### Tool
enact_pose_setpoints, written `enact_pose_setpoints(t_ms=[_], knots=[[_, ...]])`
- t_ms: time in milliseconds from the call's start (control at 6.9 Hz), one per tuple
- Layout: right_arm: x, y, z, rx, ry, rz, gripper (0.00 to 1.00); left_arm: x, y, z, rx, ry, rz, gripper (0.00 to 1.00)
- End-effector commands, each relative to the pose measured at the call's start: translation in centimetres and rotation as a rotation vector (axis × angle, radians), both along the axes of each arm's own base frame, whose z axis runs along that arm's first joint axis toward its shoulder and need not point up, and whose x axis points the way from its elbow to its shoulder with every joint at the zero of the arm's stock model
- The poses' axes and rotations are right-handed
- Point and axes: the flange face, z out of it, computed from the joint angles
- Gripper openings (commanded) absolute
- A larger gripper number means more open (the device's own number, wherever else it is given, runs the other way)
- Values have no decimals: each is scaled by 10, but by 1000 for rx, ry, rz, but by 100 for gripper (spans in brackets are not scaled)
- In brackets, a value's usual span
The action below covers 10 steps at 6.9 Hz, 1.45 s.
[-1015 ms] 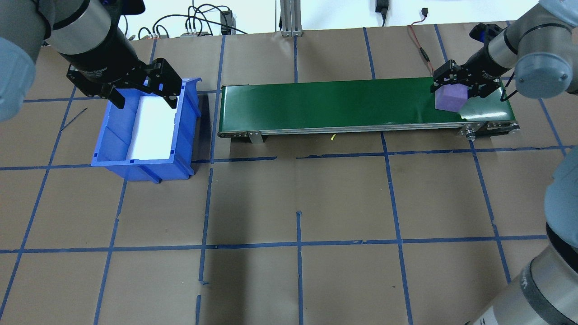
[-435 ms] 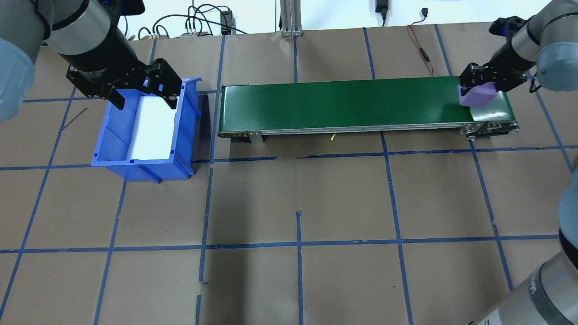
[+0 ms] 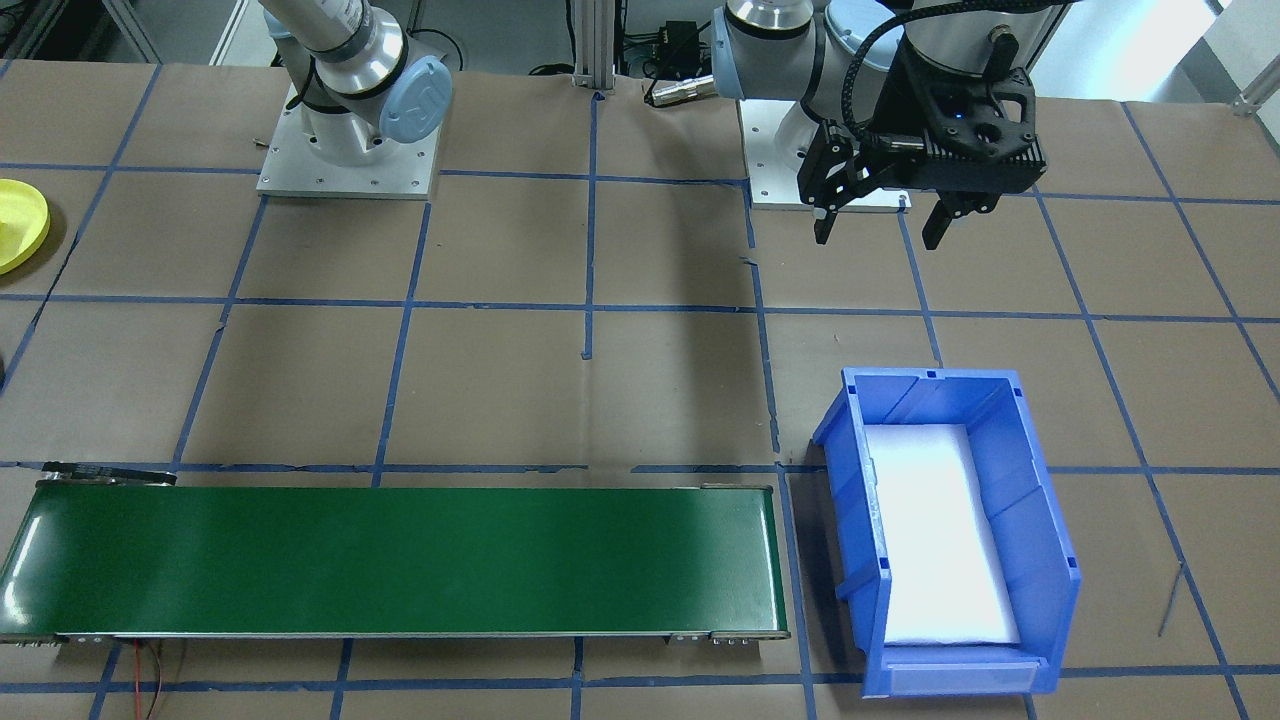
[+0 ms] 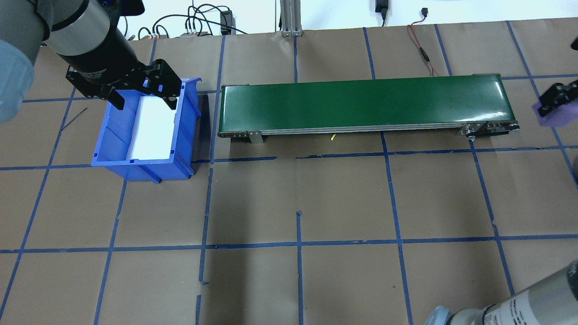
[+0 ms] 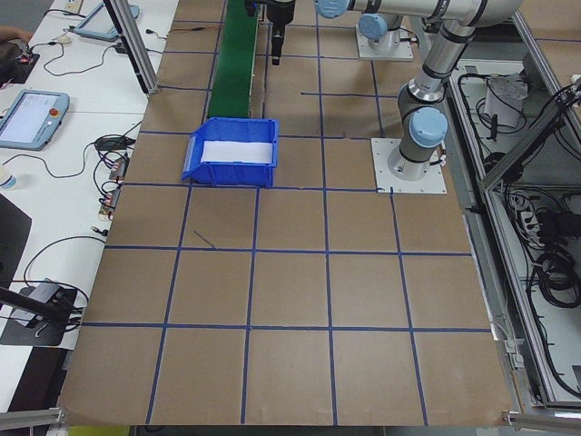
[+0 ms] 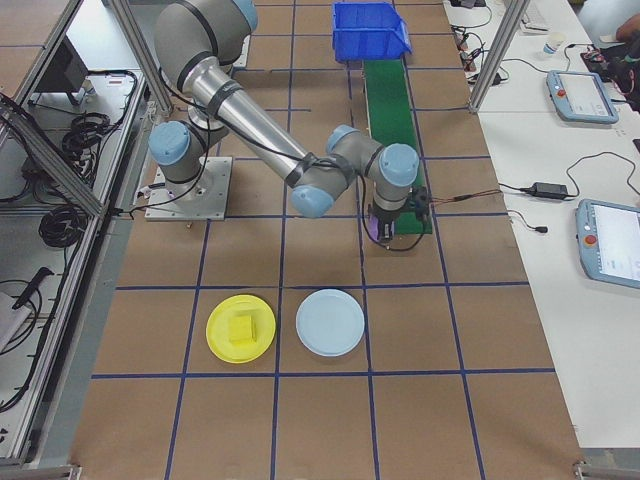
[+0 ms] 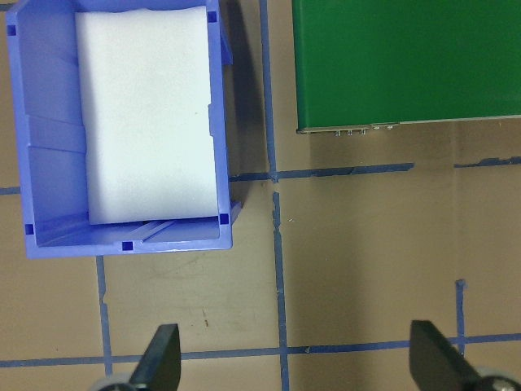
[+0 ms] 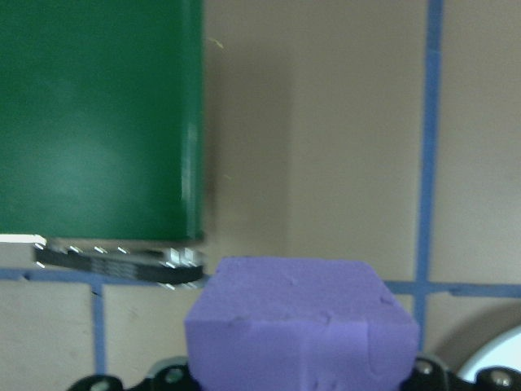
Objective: Move block left to right into plate
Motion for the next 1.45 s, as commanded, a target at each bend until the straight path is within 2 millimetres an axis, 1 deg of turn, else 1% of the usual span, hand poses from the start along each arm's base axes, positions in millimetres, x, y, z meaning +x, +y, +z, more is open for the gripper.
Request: enact_pose_setpoints(t_ms=[0,145,290,435,580,870,1015,1160,1305], knots=[[-111,71,-17,13,10,62,46,1,0,0,-1,0,0,100],[-147,96,-38,33,19,84,46,1,0,-1,2,1,2,100],[-163,96,-47,-3,66,100,52,1,0,-1,0,0,0,100],[-160,97,-55,3,56,100,77,1,0,-1,0,0,0,100],[-159,98,-56,5,54,100,92,1,0,-1,0,0,0,100],[-160,97,-42,-6,75,91,95,1,0,-1,0,0,0,100],[-157,99,-22,-22,100,81,96,1,1,0,-1,0,0,100],[-146,102,21,-53,148,69,96,1,1,0,-1,0,0,100],[-111,94,62,-60,156,89,96,0,1,-1,0,0,-1,100]])
